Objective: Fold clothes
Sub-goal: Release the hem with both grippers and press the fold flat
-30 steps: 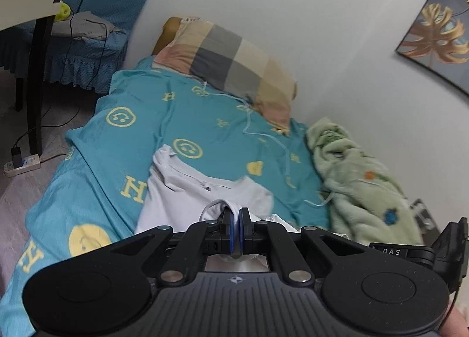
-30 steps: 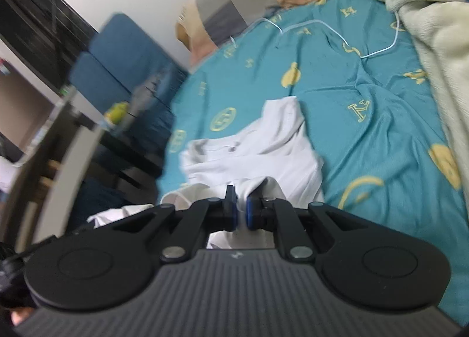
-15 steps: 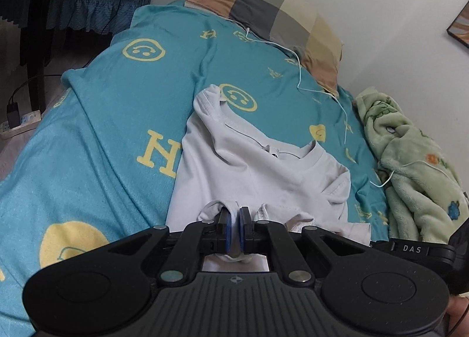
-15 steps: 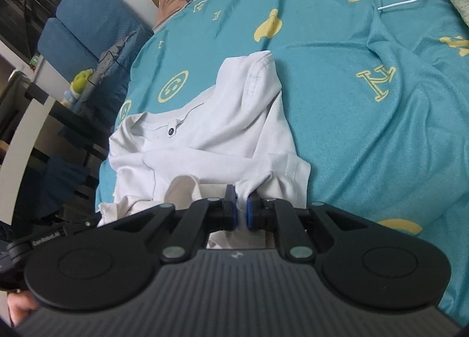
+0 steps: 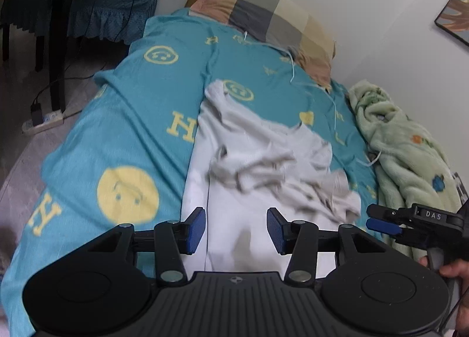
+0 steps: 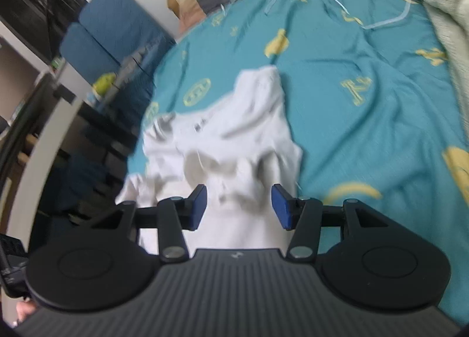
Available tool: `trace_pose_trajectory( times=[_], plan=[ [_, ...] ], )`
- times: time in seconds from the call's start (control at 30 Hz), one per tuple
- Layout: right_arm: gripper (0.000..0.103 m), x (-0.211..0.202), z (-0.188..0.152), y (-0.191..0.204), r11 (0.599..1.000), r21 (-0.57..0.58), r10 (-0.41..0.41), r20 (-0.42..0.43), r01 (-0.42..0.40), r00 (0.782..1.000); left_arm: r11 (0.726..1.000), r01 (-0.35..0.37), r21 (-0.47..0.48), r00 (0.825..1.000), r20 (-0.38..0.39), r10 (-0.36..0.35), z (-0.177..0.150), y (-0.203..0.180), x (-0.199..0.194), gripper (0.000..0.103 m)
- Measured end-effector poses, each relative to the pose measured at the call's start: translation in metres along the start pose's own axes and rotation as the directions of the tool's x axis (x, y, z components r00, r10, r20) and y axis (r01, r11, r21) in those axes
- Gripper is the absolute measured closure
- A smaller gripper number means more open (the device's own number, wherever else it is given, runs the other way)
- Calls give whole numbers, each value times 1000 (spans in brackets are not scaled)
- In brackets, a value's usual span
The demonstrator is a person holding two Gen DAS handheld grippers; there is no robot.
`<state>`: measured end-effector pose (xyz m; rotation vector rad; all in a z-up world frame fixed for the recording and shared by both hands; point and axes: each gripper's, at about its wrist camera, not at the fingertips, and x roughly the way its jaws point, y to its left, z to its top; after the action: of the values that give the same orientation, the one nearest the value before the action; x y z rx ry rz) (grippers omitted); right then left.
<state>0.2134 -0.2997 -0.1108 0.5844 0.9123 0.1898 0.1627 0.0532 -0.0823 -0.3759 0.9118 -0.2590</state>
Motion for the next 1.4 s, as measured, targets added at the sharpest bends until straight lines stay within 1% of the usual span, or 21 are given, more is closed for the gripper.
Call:
trace_pose_trajectory(
  times=[0.1,0.2,0.27,0.33,0.37,0.4,0.43,0.47,0.53,0.57,0.6,0.7,0.77,0.83,0.9,1.0,1.1,1.23,1.3,1.37,1.4],
  plan=[
    [51,-6,-15,-6,996,76,-38,-45,41,998,1000,-6,-7,999,-44,6,-15,2,-2,54],
    [51,0,-30,-12,986,155,-42,-78,54,996,1000,-21,-10,997,-80,20,-20,7,7,56],
    [51,8,-38,-11,984,151,-76,-94,89,993,999,-19,-38,994,-106,15,-21,14,15,60],
    [51,17,-42,-7,985,132,-101,-102,114,990,998,1,-59,992,-128,-8,-22,19,20,63],
    [51,20,-44,-5,985,124,-106,-95,117,990,998,10,-58,991,-129,-18,-22,19,20,69],
    [51,22,-45,-3,987,110,-109,-87,118,990,999,27,-47,992,-125,-33,-22,19,21,72],
    [52,24,-46,1,989,84,-117,-79,124,990,998,46,-33,991,-121,-50,-22,18,21,78],
    [52,24,-46,5,990,52,-130,-73,134,989,998,56,-34,991,-116,-60,-21,19,21,88],
    [63,25,-47,12,989,-1,-149,-56,149,987,997,68,-47,991,-108,-73,-18,20,19,96],
    [76,24,-47,14,988,-13,-156,-47,156,987,996,78,-47,992,-96,-82,-16,20,17,98],
    [89,23,-46,14,986,-19,-168,-38,167,985,995,85,-43,993,-79,-88,-14,18,12,98],
    [97,14,-44,15,985,-16,-173,3,173,985,994,105,-41,994,-32,-107,-8,16,-5,99],
    [97,5,-43,17,985,-16,-171,31,172,985,993,112,-45,994,-5,-113,-5,16,-17,99],
    [97,2,-42,17,982,-26,-187,42,188,981,995,95,-44,995,2,-95,-2,17,-22,99],
    [97,7,-41,14,975,-34,-219,28,220,975,996,69,-49,997,-16,-70,-2,20,-16,99],
    [98,20,-43,8,971,-24,-238,-16,238,971,998,39,-46,997,-64,-42,-5,24,-1,99],
    [98,25,-43,9,970,-28,-241,-21,240,970,998,36,-58,995,-88,-41,-8,30,8,98],
    [97,17,-44,6,977,28,-213,0,213,977,997,30,-72,996,-79,-36,-11,31,2,95],
    [97,9,-46,9,977,44,-210,19,209,978,996,26,-81,998,-60,-31,-12,27,-7,91],
    [97,-2,-50,14,979,44,-200,44,198,979,995,32,-97,998,-42,-36,-16,22,-18,78],
    [96,-9,-54,16,980,49,-193,57,191,979,993,38,-113,999,-32,-42,-20,21,-25,76]
  ],
)
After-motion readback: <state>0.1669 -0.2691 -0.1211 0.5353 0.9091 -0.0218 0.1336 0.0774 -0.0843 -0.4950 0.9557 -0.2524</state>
